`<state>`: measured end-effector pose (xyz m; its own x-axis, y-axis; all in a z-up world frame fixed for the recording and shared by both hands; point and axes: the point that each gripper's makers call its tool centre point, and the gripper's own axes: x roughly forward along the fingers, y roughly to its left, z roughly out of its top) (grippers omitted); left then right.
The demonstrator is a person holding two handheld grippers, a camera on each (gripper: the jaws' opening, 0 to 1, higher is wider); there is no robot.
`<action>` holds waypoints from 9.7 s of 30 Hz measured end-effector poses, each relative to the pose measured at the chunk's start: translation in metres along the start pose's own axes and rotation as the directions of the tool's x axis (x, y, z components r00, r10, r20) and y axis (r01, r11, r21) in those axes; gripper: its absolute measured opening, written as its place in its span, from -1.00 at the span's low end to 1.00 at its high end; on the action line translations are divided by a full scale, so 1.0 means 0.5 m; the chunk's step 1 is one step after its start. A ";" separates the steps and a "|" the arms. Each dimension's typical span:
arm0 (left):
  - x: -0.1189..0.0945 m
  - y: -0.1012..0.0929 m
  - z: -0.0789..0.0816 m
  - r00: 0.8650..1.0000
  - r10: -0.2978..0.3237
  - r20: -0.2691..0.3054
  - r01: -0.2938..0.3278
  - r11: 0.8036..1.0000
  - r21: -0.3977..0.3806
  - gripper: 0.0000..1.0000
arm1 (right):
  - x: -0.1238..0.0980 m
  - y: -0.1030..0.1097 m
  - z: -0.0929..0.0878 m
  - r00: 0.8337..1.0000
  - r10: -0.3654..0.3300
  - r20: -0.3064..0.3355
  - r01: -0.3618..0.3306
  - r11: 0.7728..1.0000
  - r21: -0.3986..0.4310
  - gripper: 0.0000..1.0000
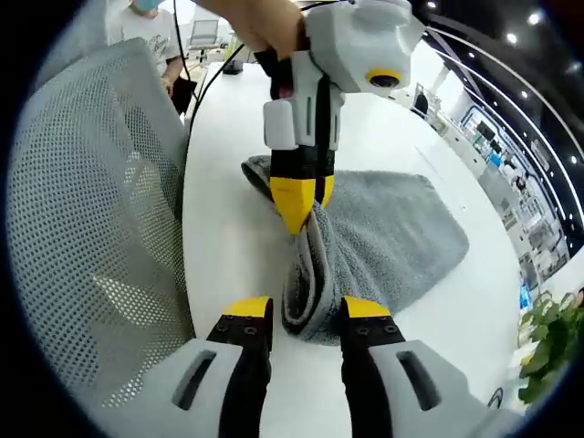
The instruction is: Fold the towel on the table until its edges align and the towel forms a compact rectangular stack.
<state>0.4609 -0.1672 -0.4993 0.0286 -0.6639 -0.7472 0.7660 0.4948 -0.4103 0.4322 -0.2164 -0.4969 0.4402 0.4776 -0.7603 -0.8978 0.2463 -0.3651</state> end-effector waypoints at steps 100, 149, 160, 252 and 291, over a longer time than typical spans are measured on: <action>-0.169 -0.137 -0.033 0.955 0.243 0.172 -0.292 0.880 0.376 -0.84 | -0.167 0.014 0.073 0.985 0.072 0.155 -0.152 0.783 0.603 -0.91; -0.277 -0.072 0.146 0.916 0.171 0.363 -0.289 0.908 0.302 -0.85 | -0.206 -0.184 0.171 0.942 -0.045 0.331 -0.198 0.723 0.662 -0.92; -0.270 -0.026 0.178 0.920 0.150 0.362 -0.257 0.929 0.267 -0.85 | -0.181 -0.230 0.171 0.942 -0.040 0.334 -0.215 0.693 0.688 -0.92; -0.252 0.170 0.224 0.860 0.228 0.457 -0.224 0.973 -0.063 -0.83 | -0.041 -0.405 0.143 0.928 -0.126 0.352 -0.209 0.605 0.768 -0.92; -0.076 0.356 0.156 0.919 0.305 0.249 -0.283 0.951 -0.122 -0.71 | 0.200 -0.420 0.013 0.987 0.013 0.158 -0.132 0.619 0.774 -0.91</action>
<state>0.6464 -0.0974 -0.5031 0.4200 -0.5991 -0.6816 0.6423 0.7269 -0.2431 0.6645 -0.2148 -0.4927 0.4254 0.6082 -0.6702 -0.6036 0.7425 0.2906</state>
